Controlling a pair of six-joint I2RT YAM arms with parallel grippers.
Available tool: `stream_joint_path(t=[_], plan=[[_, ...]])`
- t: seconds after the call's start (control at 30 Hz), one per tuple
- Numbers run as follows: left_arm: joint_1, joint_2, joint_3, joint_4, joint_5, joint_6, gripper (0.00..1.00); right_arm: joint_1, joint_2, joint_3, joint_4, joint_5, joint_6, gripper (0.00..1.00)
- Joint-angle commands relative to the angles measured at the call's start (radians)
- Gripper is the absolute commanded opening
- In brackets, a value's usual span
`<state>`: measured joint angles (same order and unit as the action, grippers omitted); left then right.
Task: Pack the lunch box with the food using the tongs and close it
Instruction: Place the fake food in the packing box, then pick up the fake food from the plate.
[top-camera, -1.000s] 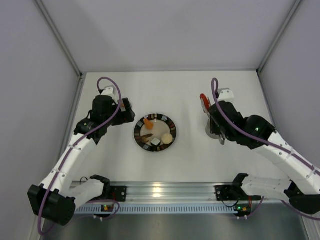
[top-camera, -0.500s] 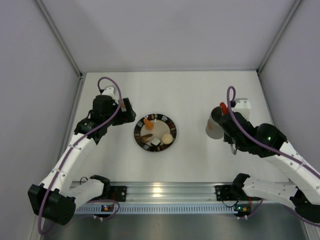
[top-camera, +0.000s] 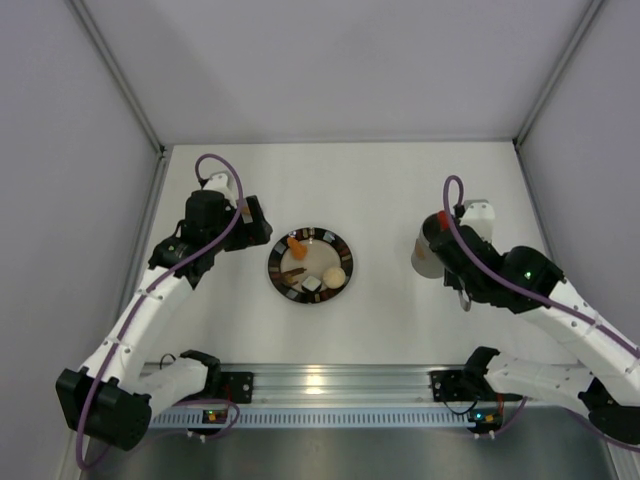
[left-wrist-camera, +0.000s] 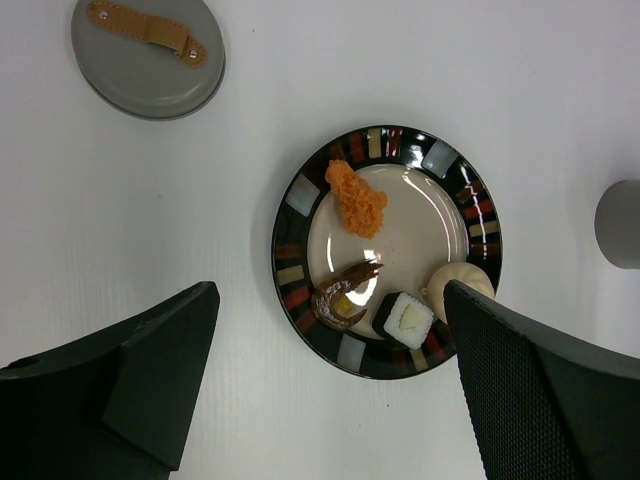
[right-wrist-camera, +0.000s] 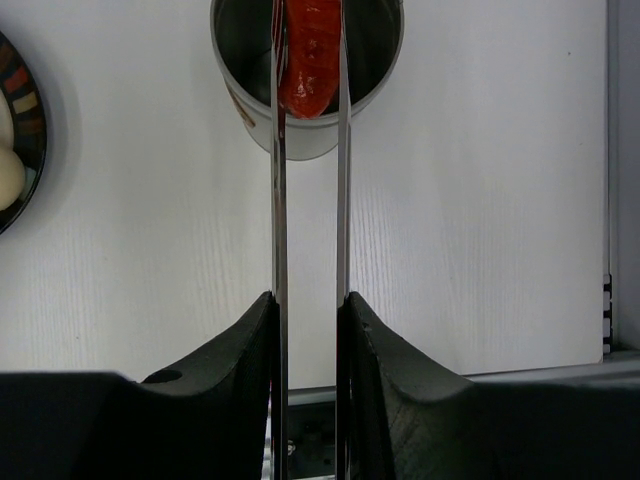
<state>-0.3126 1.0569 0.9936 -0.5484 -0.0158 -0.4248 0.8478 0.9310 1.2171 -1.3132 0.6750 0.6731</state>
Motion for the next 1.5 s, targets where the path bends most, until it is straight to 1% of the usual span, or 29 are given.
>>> stream_joint_path(t=[0.0,0.3,0.5,0.73,0.83,1.03,1.13,1.2,1.23,1.27,1.33,1.37,1.43,1.47], plan=[[0.001,-0.003,-0.009,0.039,0.005,-0.006,0.99,-0.015,0.005,0.004,0.023,0.018,-0.007,0.3],[0.0,-0.002,-0.009,0.039,0.007,-0.005,0.99,-0.013,0.012,0.012,0.028,0.02,-0.017,0.38],[0.001,-0.003,-0.01,0.039,0.007,-0.005,0.99,-0.013,0.014,0.016,0.028,0.02,-0.02,0.42],[0.001,-0.001,-0.01,0.041,0.008,-0.006,0.99,-0.015,0.019,0.035,0.028,0.02,-0.03,0.42],[0.0,-0.002,-0.01,0.042,0.008,-0.005,0.99,-0.013,0.034,0.07,0.026,0.018,-0.05,0.42],[0.0,-0.005,-0.009,0.039,0.008,-0.005,0.99,-0.013,0.098,0.234,0.058,-0.009,-0.131,0.4],[0.0,-0.005,-0.007,0.038,0.005,-0.005,0.99,-0.013,0.147,0.291,0.1,-0.04,-0.182,0.4],[0.0,-0.006,-0.006,0.036,-0.003,-0.005,0.99,-0.013,0.193,0.308,0.132,-0.087,-0.219,0.4],[0.001,-0.008,-0.006,0.035,-0.009,-0.005,0.99,-0.013,0.209,0.317,0.179,-0.11,-0.234,0.39],[0.0,-0.009,-0.001,0.03,-0.025,-0.006,0.99,-0.013,0.241,0.317,0.207,-0.17,-0.257,0.39],[0.0,-0.009,0.004,0.021,-0.048,-0.012,0.99,-0.012,0.273,0.308,0.27,-0.23,-0.276,0.39],[0.0,-0.008,0.011,0.01,-0.059,-0.015,0.99,-0.012,0.291,0.305,0.329,-0.288,-0.283,0.38],[0.0,-0.009,0.017,0.001,-0.091,-0.019,0.99,-0.012,0.347,0.291,0.389,-0.345,-0.3,0.38],[0.001,-0.009,0.02,-0.002,-0.101,-0.02,0.99,-0.013,0.383,0.283,0.455,-0.4,-0.308,0.38]])
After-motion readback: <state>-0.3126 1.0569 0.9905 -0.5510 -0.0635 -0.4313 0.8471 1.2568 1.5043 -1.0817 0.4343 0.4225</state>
